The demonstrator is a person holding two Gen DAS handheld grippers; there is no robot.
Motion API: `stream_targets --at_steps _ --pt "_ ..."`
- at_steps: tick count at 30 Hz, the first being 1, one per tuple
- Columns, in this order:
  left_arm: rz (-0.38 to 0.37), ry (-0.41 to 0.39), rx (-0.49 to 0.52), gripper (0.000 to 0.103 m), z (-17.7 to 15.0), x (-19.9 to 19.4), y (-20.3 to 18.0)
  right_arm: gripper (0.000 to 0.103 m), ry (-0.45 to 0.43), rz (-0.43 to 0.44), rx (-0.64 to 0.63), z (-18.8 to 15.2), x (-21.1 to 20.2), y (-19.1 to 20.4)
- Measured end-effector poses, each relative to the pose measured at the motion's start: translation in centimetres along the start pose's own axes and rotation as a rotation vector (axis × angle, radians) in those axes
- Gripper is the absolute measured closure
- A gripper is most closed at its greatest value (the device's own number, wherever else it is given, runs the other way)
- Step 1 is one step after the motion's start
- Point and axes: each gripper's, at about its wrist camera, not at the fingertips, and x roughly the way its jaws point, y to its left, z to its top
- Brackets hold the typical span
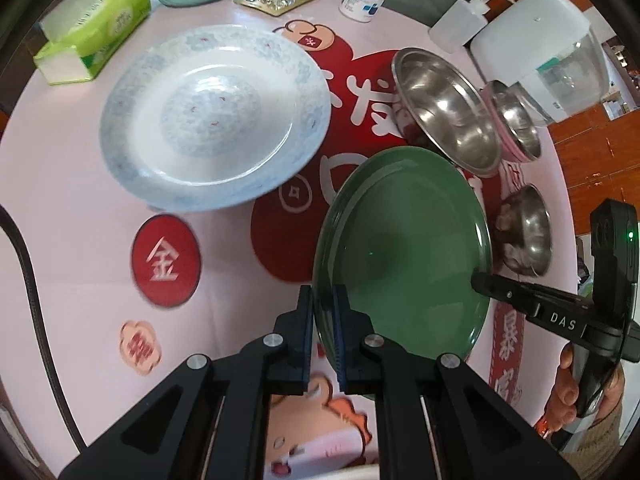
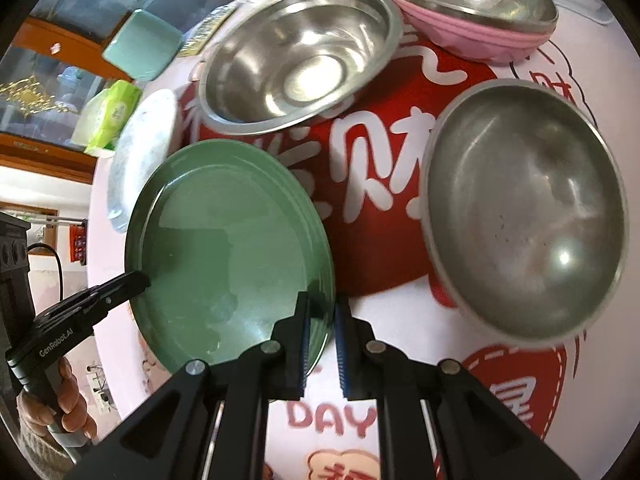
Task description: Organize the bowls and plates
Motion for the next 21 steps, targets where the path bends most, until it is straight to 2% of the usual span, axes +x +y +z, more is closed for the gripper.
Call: stream_targets --at_steps 6,11,17,21 --pt "-0.012 -0.032 0.048 0.096 -3.6 -5.2 -0.5 0.093 -0.039 0.007 -0.034 -3.6 -4.4 2.1" --pt "-0.020 -0.049 0.082 0.096 -8.5 -8.8 -0.5 0.093 -0.061 -0.008 -0.074 -9.2 -7.2 4.2" --pt "-0.008 -0.030 0.090 0.096 -17.0 -10.9 1.5 0.093 -0.016 -0.009 -0.095 -16.6 -6.8 5.6" --pt "0.009 0.012 0.082 0.096 -22.2 -9.6 3.4 0.093 0.045 -0.023 -0.103 -21.7 -4.4 6.3"
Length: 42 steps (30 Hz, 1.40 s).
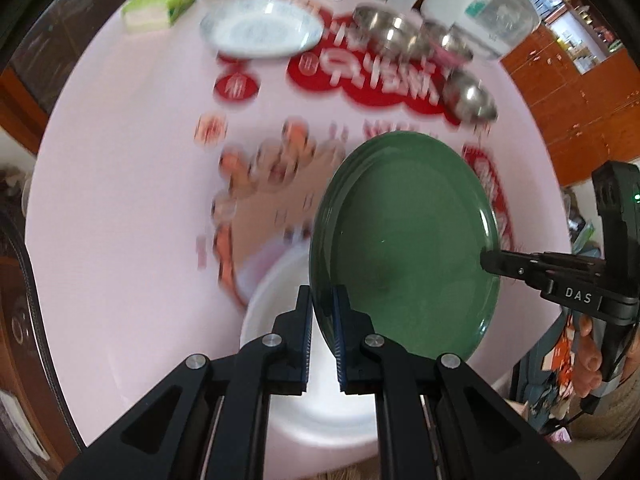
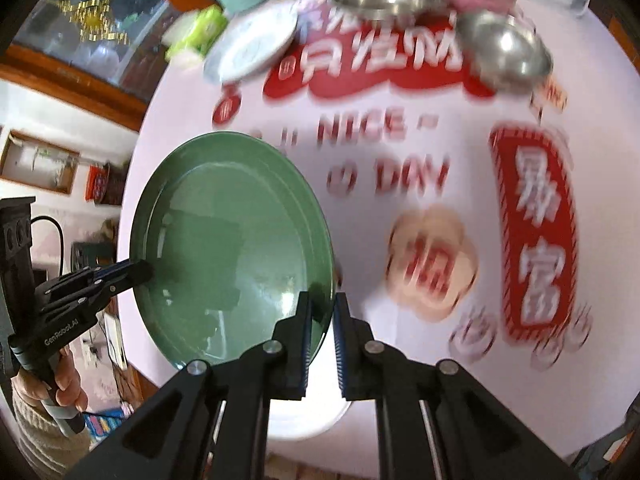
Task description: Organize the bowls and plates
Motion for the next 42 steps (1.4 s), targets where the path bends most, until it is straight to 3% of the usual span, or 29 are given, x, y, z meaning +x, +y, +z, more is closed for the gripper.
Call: stream_targets --at_steps 4,10,37,42 --pt "-0.003 0.063 -0.045 0.095 -4.5 2.6 1.8 0.093 0.076 -0.015 0.018 -3.6 3.1 0.0" --pt "0.019 0.078 -0.061 0.094 -7.1 4.2 2.7 0.093 0.101 -0.046 0.013 -5.5 5.0 0.5" --pt "0.040 0.082 -0.095 0.093 -7.3 6.1 3.4 0.090 0.124 -0.087 -0.023 -5.1 7.4 2.5" --pt "0.044 0.085 -0.093 0.089 -7.3 6.1 3.3 0.089 0.118 -0.095 -0.033 -5.2 7.1 2.5"
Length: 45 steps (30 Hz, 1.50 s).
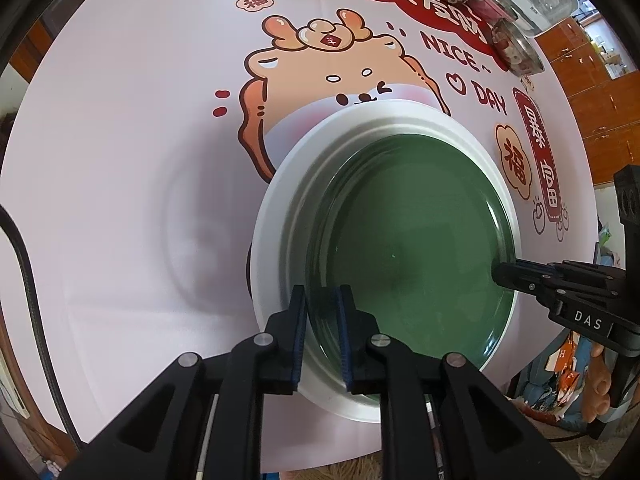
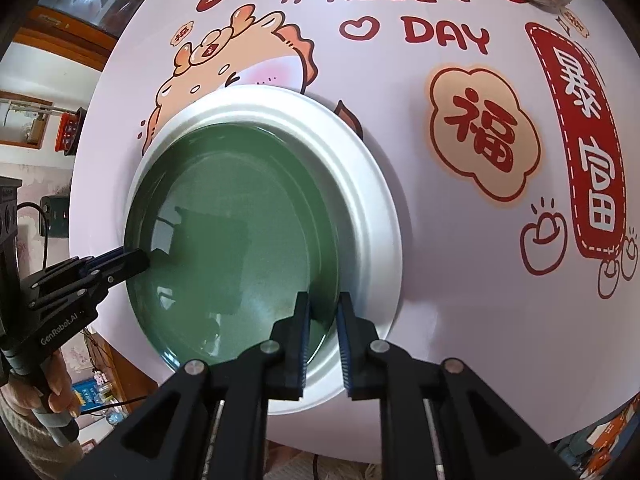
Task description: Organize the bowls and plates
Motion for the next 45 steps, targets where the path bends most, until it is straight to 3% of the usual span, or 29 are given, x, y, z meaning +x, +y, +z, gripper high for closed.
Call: stream_targets --at_steps 5,9,12,24,37,45 --pt "-0.004 -0.001 0.011 0.080 -0.2 -0.2 -0.5 0.088 -0.023 -0.047 -0.032 0.0 -0.7 0.4" --pt "0.018 -0.031 0.037 0.067 -0.2 -1.1 -1.0 0.074 -0.069 -0.076 -0.054 -0.2 -1.8 0.8" --pt "0.037 -0.055 0.043 0.059 -0.1 -1.8 -1.2 0.073 -0.078 -0.078 -0.060 -0.4 -2.2 0.8" --pt "0.047 -0.146 0.074 0.049 -1.1 -5.5 -2.8 0.073 -0.117 -0.067 -0.076 -1.6 -4.1 1.2" --pt "0.061 -0.366 0.104 0.035 -2.8 -14.7 -4.5 0.073 -0.219 -0.055 -0.098 -3.0 -9.1 2.5" --pt "0.116 -0.468 0.134 0.033 0.1 -21.0 -4.5 0.073 -0.353 -0.074 -0.159 0.3 -16.3 3.4"
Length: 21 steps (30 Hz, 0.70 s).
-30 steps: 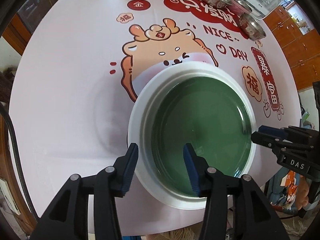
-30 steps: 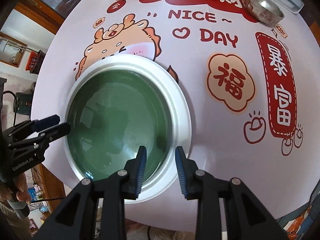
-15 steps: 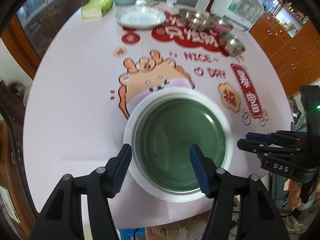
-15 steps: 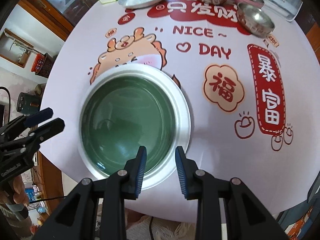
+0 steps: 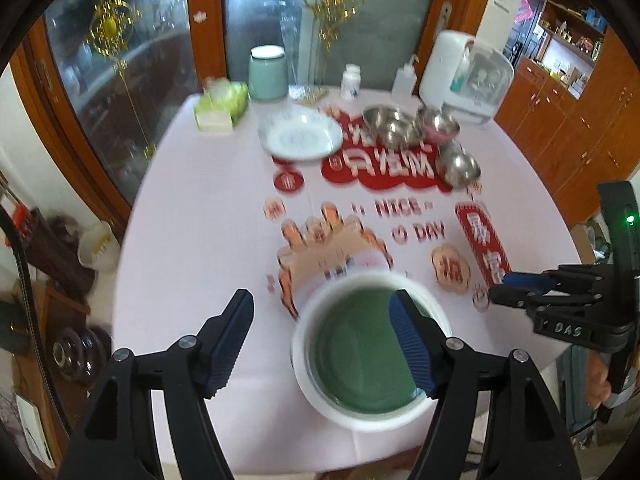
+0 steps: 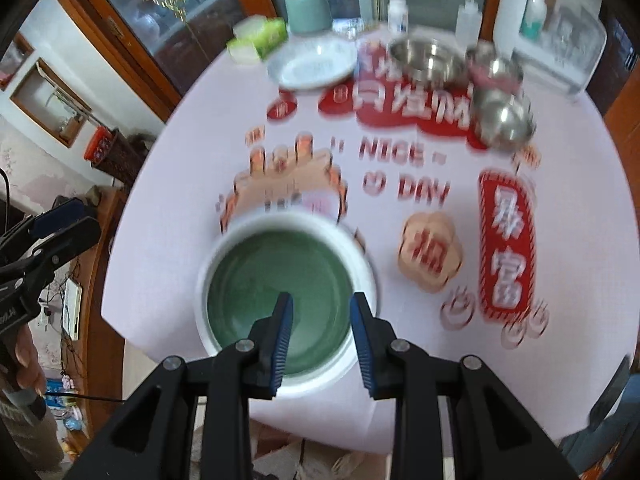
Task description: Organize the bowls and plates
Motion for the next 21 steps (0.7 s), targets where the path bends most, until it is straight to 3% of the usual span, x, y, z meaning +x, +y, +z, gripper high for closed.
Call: stream_targets --at_steps 7,11,16,21 --pt "0.054 -0.069 0.000 0.032 8.5 -0.7 1.3 0.073 -0.123 -0.052 -0.045 8.6 -3.9 -2.1" --pt "0.086 -0.081 -0.010 0.032 14.1 1.3 2.2 0.073 -0.173 -0.067 -0.058 14.1 -4.4 -3.9" --pt "0.126 -0.067 -0.055 0.032 20.1 6.5 4.4 0.073 -0.176 -0.065 -0.046 20.7 -1.3 -6.7" --pt "0.129 -0.030 -0.141 0.032 23.9 13.3 7.3 0.073 -0.147 -0.014 -0.025 26.0 4.1 -8.6"
